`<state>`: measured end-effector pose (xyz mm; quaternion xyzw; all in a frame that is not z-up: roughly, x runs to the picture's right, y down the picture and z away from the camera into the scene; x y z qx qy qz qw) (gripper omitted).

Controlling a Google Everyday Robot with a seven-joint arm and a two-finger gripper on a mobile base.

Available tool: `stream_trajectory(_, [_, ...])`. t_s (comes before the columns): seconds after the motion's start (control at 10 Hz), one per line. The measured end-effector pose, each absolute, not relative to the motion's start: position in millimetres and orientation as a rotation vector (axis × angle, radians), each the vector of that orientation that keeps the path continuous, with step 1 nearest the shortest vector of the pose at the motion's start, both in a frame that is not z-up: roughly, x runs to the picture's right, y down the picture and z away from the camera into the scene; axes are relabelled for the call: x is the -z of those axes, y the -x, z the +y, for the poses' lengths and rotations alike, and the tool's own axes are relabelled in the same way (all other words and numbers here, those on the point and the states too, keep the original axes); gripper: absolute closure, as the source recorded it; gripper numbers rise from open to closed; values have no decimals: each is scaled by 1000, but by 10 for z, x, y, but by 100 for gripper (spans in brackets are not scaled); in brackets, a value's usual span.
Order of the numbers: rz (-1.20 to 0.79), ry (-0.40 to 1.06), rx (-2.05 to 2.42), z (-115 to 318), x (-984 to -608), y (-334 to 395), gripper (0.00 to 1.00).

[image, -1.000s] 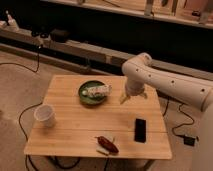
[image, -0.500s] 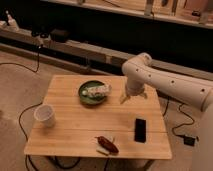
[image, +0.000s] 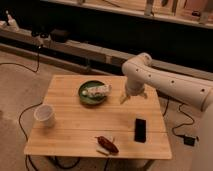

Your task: Push the ceramic bowl across the table

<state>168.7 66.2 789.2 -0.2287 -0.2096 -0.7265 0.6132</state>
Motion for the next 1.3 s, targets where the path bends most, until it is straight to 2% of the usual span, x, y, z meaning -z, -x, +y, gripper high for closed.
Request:
stream_trajectory(0.5, [-484,520,1677,649,-7904,-1676,20])
stream_trajectory(0.8, [-442,332,1710,176,-8032,-1268,20])
stream_trajectory(1.1, [-466,156,1719,-67,-8015,-851,21])
stream_trajectory(1.3, [-535,59,1730,-30,-7993,-492,38])
